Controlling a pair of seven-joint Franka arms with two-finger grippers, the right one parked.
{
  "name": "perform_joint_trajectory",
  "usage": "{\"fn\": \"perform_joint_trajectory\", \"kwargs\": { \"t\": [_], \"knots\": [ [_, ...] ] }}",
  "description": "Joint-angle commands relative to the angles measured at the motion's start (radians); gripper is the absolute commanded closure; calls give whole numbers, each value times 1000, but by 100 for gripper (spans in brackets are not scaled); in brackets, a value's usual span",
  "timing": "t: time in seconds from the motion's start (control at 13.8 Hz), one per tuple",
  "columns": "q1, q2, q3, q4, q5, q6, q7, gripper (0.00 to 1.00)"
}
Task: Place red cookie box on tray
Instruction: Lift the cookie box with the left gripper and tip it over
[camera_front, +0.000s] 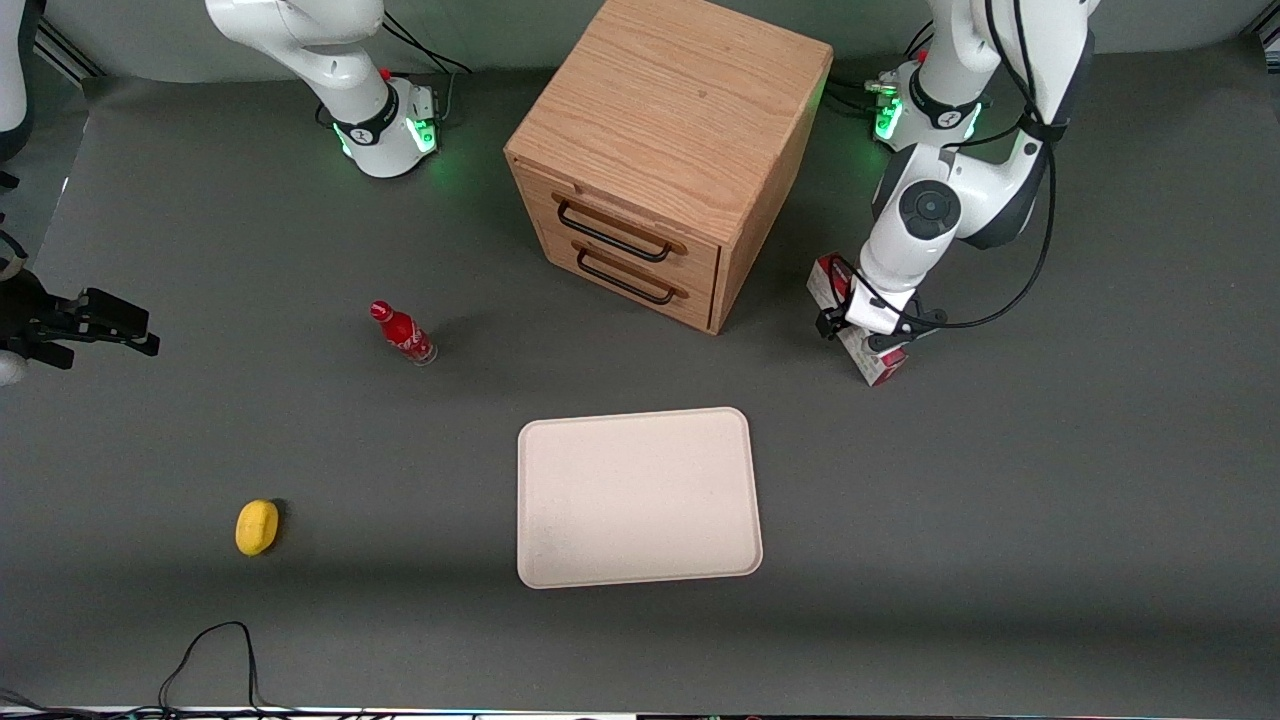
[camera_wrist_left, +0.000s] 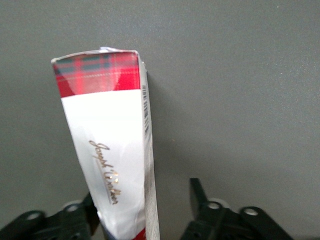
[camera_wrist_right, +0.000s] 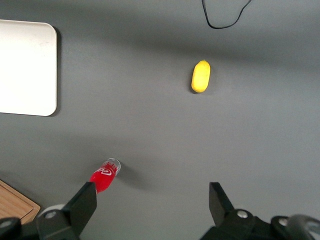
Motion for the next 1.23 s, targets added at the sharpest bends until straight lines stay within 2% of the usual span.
{"fn": "perform_joint_trajectory", "kwargs": {
  "t": [0.0, 0.51, 0.8, 1.16],
  "knots": [
    [3, -14, 2, -15, 10, 9, 7, 100],
    [6, -63, 22, -6, 8, -45, 49, 100],
    [26, -201, 43, 148, 10, -407, 82, 100],
    [41, -219, 106, 611, 10, -958, 191, 100]
  ]
}}
